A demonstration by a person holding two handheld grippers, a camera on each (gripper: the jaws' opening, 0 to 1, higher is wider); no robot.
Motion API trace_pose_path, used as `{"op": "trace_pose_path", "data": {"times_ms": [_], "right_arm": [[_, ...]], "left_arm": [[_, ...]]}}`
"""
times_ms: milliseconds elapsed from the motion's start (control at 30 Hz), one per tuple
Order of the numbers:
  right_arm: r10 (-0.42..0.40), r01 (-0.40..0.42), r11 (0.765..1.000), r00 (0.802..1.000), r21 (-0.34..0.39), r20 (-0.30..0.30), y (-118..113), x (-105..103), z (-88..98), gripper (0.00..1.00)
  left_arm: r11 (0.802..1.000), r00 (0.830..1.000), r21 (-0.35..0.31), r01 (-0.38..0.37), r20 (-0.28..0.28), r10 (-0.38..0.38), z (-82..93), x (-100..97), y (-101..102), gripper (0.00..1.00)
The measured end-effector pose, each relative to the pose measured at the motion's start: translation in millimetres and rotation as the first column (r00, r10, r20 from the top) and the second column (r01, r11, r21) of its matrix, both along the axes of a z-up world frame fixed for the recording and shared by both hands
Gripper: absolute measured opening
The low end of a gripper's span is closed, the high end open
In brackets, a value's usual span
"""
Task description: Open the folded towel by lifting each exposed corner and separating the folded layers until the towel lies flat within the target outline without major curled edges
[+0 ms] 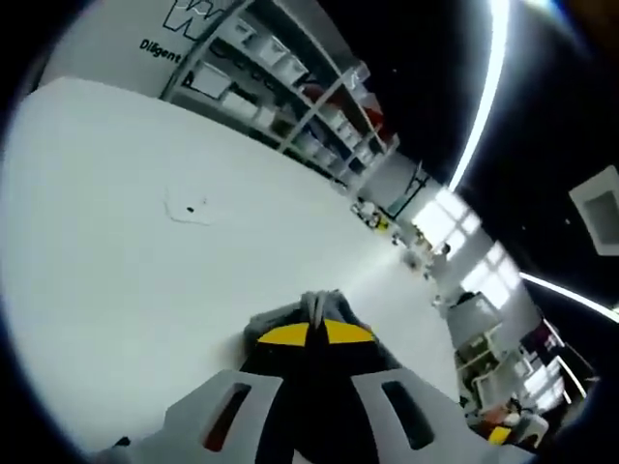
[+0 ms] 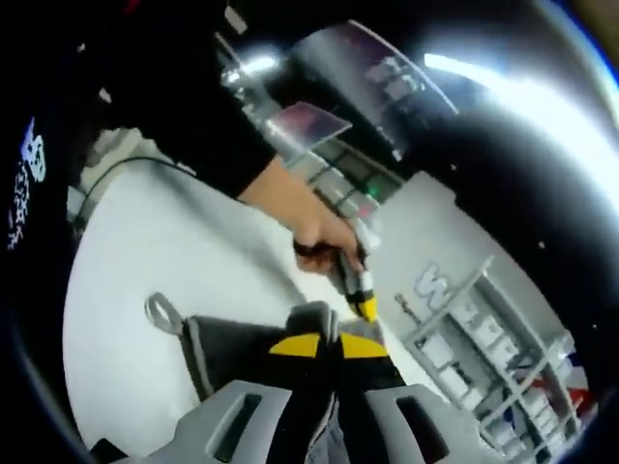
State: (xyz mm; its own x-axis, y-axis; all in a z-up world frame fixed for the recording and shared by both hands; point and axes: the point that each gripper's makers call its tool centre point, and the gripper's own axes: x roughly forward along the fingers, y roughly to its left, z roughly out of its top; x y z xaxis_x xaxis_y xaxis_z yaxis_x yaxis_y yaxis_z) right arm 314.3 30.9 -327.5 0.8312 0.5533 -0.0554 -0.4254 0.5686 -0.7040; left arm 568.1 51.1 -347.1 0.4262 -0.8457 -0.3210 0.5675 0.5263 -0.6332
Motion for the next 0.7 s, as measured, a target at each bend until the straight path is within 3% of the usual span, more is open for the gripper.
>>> {"op": "trace_pose_path", "data": {"times_ms": [367,533,600,700], "right_arm": [[-0.045,0.044,0.998,0.998,0.034,0.036,-24.3,1.9,17.4,0.00],[-0.072,0.068,0.991,0.997,0.113,0.030,-40.7,3.0,29.4,0.00],[-0.077,0.075,0.985,0.997,0.153,0.010,-47.3,2.3,30.9,0.00],[-0.091,0.088,0.978,0.996,0.187,0.003,-57.3,1.5,31.1,0.00]], "left_arm": [[0.999,1.000,-0.038,0.021,-0.011,-0.021,28.0,-10.0,-19.2,0.02],[0.997,1.000,-0.071,0.020,-0.008,-0.020,41.4,-11.2,-32.5,0.02],[0.998,0.999,-0.054,0.040,0.033,-0.038,44.1,-11.3,-40.5,0.02],[0.999,0.999,-0.043,0.033,0.035,-0.031,45.9,-11.0,-48.3,0.02]]}}
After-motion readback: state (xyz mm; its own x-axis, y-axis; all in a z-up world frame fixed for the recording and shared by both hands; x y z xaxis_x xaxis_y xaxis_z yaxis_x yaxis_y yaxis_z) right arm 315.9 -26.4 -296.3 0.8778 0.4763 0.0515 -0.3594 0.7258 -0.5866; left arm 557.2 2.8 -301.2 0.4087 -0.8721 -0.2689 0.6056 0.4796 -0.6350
